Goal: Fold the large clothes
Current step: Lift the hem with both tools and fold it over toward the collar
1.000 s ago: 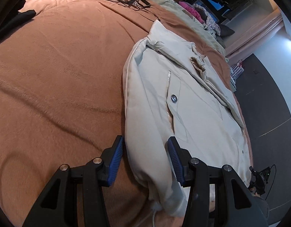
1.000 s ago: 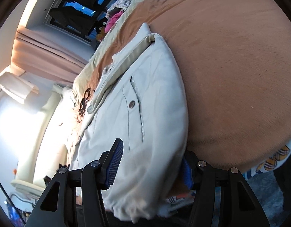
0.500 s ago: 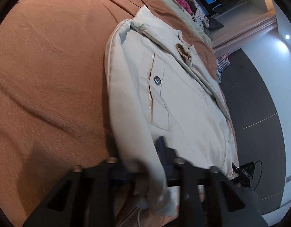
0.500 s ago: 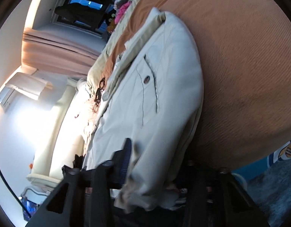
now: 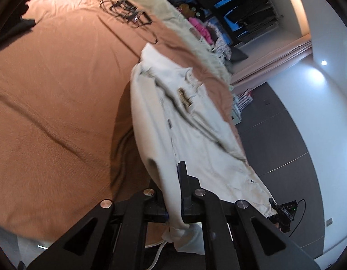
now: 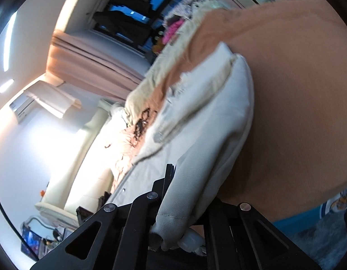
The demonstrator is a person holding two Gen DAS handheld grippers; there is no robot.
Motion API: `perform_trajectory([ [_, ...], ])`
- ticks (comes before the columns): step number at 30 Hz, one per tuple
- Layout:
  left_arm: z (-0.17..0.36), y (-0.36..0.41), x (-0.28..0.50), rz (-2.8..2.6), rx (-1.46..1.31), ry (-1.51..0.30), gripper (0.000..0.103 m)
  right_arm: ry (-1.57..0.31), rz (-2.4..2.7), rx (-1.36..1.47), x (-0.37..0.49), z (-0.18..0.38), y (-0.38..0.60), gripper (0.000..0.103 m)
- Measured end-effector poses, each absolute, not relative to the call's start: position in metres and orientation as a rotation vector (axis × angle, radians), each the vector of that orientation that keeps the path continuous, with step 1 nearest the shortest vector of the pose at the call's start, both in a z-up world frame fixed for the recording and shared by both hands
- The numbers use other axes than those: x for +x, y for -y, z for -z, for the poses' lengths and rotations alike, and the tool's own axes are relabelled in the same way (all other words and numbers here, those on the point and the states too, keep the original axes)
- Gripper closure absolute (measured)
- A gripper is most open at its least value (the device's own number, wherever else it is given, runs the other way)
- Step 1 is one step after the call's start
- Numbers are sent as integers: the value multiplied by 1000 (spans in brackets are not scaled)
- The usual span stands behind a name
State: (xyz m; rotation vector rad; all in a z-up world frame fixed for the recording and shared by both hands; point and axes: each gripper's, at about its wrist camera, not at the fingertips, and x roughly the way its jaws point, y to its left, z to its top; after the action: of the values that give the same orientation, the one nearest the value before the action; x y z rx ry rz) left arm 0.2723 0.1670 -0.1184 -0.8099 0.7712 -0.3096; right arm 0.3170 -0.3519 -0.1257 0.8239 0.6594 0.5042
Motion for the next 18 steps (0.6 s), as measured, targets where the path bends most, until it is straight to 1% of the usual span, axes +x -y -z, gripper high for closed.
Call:
perform_trajectory([
  [11, 40, -189, 202, 350, -835, -623, 95, -546, -589, 718, 272, 34, 338, 97],
  [18, -4, -193, 153, 362, -807, -541, 95, -499, -656, 641, 229, 0, 328, 97],
])
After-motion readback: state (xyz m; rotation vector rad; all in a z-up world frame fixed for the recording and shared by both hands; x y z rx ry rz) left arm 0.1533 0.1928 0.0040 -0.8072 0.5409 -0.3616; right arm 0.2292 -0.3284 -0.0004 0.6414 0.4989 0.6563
